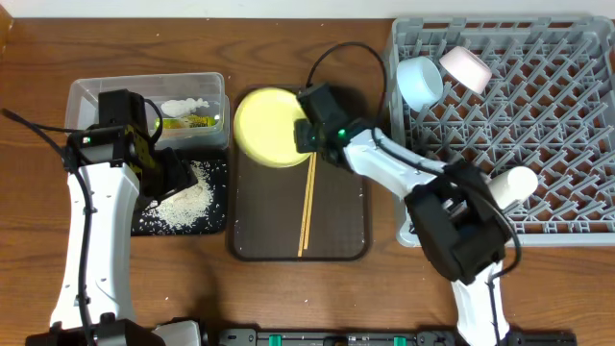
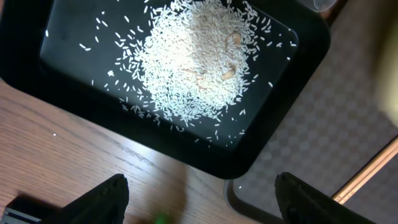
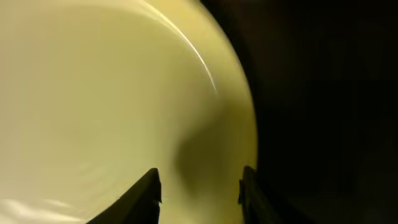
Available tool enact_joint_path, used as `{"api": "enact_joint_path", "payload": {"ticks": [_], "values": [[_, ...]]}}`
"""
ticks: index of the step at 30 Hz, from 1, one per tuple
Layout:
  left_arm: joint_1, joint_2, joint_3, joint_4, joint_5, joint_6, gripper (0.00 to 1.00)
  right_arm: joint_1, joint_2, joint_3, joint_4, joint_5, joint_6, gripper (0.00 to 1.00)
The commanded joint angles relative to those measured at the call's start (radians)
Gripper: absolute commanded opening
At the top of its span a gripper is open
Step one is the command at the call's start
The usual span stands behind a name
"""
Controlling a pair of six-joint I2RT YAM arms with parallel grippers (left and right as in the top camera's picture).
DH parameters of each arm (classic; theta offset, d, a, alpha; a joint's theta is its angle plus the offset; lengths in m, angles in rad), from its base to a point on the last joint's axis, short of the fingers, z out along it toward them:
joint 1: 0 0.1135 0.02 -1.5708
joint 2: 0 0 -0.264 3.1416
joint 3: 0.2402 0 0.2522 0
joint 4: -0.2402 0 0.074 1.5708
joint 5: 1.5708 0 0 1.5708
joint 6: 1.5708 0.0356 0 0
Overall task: Sort waste into correct bins and load items into the dishwasher rack
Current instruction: 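Move the right gripper to the yellow plate and grasp its edge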
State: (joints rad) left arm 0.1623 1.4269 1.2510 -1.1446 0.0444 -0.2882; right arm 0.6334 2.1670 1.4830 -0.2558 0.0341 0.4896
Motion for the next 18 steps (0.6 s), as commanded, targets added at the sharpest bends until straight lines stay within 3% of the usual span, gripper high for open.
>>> {"api": "enact_joint_path", "payload": {"ticks": [1,14,18], "values": [[0.0,-0.007,-0.004,-0.003,-0.019,-0.002,0.78,0.013,0.039,-0.002,0.003,0.068,0.069,0.38],[0.0,-0.007,-0.004,-0.003,-0.019,-0.002,0.78,0.009,0.038,0.0,0.003,0.074,0.071,0.35],[0.0,-0.007,-0.004,-0.003,-0.019,-0.002,0.78,0.008,0.038,0.0,0.006,0.075,0.071,0.22]]}}
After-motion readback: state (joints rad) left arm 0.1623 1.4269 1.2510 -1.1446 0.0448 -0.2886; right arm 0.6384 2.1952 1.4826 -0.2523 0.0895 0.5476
